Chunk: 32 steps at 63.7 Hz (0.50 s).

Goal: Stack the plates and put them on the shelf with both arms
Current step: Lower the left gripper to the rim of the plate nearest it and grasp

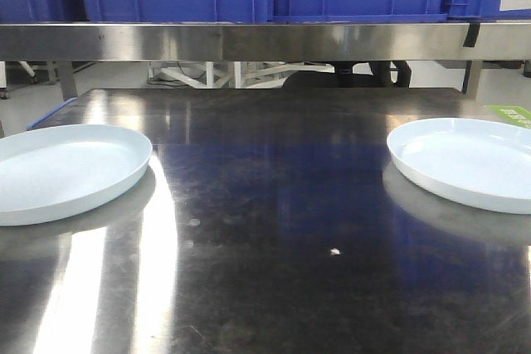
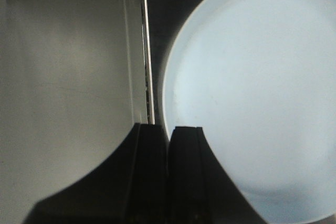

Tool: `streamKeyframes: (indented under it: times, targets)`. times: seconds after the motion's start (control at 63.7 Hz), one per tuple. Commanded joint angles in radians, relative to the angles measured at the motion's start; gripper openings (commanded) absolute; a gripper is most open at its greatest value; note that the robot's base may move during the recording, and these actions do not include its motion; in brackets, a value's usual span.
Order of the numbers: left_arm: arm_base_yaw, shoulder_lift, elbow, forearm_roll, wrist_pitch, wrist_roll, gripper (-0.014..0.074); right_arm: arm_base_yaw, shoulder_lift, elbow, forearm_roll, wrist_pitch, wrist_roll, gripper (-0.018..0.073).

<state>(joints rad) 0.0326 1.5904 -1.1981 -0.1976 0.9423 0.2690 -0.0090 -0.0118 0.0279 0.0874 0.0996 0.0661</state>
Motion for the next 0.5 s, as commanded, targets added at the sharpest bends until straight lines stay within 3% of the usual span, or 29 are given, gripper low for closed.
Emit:
streamKeyframes:
  times: [0.0, 0.251, 0.486]
  targets:
    - [0.001, -0.003, -0.047, -0.012, -0.008, -0.008, 0.0087, -0.002, -0.018, 0.002, -0.010, -0.082, -0.004, 0.0053]
    - [0.001, 0.102, -0.096, -0.023, 0.027, -0.038, 0.0119, -0.002, -0.018, 0.002, -0.010, -0.082, -0.004, 0.0053]
    - [0.001, 0.130, -0.112, -0.036, 0.031, -0.037, 0.0330, -0.002, -0.018, 0.002, -0.010, -0.082, -0.004, 0.0053]
